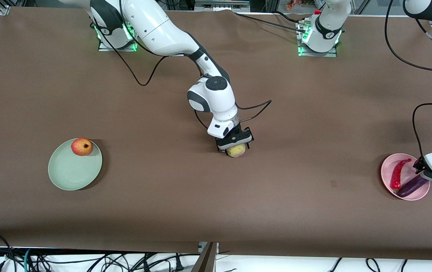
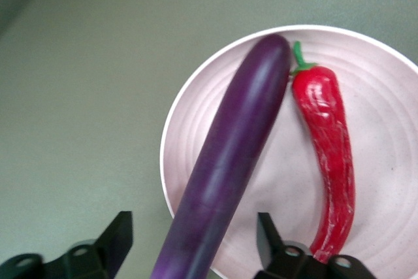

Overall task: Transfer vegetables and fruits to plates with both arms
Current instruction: 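Release the eggplant on the pink plate while the right gripper grasps the peach, then carry the peach to the green plate while the left gripper returns to rest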

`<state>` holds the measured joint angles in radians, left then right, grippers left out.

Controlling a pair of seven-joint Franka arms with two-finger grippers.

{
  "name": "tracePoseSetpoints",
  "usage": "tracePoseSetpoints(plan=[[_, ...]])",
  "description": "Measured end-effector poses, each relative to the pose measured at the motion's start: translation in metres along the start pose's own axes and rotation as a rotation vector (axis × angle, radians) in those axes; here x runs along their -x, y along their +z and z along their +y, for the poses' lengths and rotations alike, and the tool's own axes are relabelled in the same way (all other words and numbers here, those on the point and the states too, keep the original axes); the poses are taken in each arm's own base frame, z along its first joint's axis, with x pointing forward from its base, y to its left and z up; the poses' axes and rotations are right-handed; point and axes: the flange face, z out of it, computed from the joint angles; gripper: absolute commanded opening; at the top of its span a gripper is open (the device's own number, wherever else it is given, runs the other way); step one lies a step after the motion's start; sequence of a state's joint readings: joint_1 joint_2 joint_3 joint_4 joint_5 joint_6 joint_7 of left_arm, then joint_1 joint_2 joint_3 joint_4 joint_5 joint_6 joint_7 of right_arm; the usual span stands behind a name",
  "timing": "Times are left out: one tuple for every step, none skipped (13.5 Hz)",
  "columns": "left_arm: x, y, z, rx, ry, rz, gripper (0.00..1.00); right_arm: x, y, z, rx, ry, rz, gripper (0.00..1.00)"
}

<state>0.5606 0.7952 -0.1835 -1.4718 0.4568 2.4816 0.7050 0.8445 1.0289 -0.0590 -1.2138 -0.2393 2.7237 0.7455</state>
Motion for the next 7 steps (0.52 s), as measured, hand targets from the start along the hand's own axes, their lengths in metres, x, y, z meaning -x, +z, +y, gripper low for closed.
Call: tracePoseSetpoints(plan=[[-0.003,-0.005,-0.001,-0.002,0.0,0.003,1.0,0.002,0.002,0.0,0.005,-0.013,0.002,0.98],[-0.006,-0.012,-0.002,0.005,0.001,0.0,1.0,0.003,0.003,0.0,0.007,-0.019,0.002,0.92],[-0.012,-0.022,0.0,0.026,-0.002,-0.01,1.0,0.003,0.003,0.0,0.007,-0.021,0.002,0.79],[-0.021,-0.039,0.004,0.059,-0.016,-0.023,1.0,0.004,0.004,0.0,0.008,-0.023,0.002,0.62],[-0.03,-0.059,0.009,0.094,-0.037,-0.04,1.0,0.004,0.003,-0.001,0.008,-0.027,0.004,0.3],[-0.039,-0.084,0.015,0.123,-0.065,-0.069,1.0,0.003,0.003,-0.002,0.007,-0.028,0.006,0.18],[-0.049,-0.114,0.025,0.147,-0.101,-0.105,1.0,0.004,0.003,-0.002,0.007,-0.029,0.007,0.15]])
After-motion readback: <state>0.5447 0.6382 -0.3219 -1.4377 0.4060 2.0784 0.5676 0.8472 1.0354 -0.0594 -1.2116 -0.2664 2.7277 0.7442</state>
